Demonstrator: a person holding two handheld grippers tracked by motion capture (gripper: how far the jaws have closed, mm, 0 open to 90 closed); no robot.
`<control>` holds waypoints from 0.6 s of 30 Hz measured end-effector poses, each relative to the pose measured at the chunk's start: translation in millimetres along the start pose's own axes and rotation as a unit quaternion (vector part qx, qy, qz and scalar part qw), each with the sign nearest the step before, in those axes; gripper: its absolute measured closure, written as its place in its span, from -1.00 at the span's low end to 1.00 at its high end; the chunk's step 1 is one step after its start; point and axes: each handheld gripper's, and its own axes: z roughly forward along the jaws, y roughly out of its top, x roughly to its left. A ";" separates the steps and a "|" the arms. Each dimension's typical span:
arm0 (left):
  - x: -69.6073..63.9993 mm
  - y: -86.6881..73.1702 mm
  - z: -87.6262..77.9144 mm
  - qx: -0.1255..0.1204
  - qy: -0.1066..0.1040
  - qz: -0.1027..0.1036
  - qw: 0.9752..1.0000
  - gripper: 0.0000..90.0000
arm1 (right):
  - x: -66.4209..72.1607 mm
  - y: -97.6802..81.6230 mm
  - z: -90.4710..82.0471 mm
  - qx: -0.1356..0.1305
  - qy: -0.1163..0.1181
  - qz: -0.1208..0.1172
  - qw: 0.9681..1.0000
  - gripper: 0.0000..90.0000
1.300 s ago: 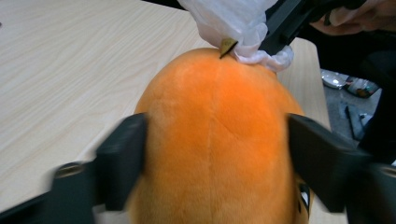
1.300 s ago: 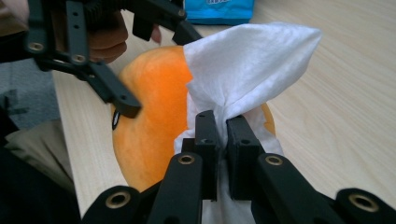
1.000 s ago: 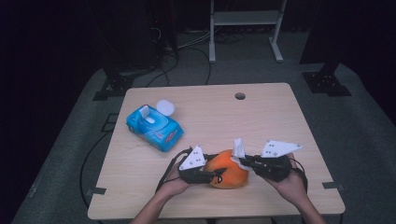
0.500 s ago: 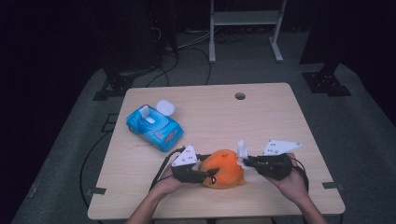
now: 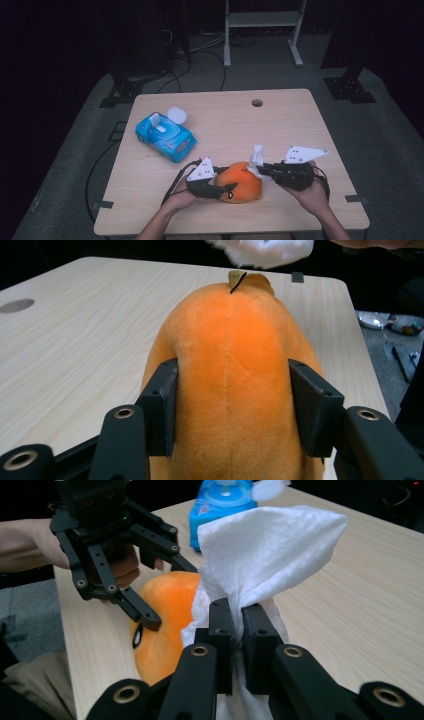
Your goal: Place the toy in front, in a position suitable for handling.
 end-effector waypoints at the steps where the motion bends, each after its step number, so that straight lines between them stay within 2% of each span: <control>1: -0.8 0.7 0.3 0.002 -0.001 0.006 1.000 -0.02 | 1.9 -0.3 3.7 0.007 0.002 -0.002 1.000 0.86; 4: -0.1 0.1 -0.7 0.005 -0.004 0.003 1.000 -0.04 | 3.6 -9.0 16.1 0.040 0.001 -0.005 0.999 0.86; 6: 1.8 1.3 -1.9 0.002 -0.008 -0.009 1.000 -0.13 | 1.8 -11.7 16.1 0.041 0.008 0.005 0.999 0.87; 8: 2.9 3.8 -2.1 0.000 -0.007 -0.022 1.000 -0.34 | 1.9 -12.5 14.8 0.044 0.005 0.001 0.999 0.86; 11: 3.0 5.4 -2.8 0.001 -0.006 -0.033 0.999 -0.47 | -0.8 -14.9 13.2 0.051 0.001 0.002 0.999 0.86; 13: 4.4 5.3 -3.6 0.003 -0.008 -0.038 0.999 -0.46 | -3.1 -15.8 11.7 0.053 -0.002 0.005 0.999 0.86; 14: 4.3 4.9 -4.1 0.003 -0.012 -0.037 0.999 -0.25 | -3.0 -14.8 11.1 0.053 -0.005 0.005 0.999 0.86; 15: 3.8 4.7 -3.9 0.005 -0.009 -0.033 0.999 -0.25 | -3.0 -14.8 11.1 0.053 -0.005 0.005 0.999 0.86; 17: 2.6 4.9 -3.4 0.006 -0.005 -0.029 1.000 -0.10 | 1.8 -10.6 9.3 0.043 -0.014 -0.006 0.999 0.86; 18: 1.8 5.4 -2.6 0.004 -0.004 -0.029 1.000 -0.07 | 5.2 -7.5 8.7 0.036 -0.010 -0.011 0.999 0.87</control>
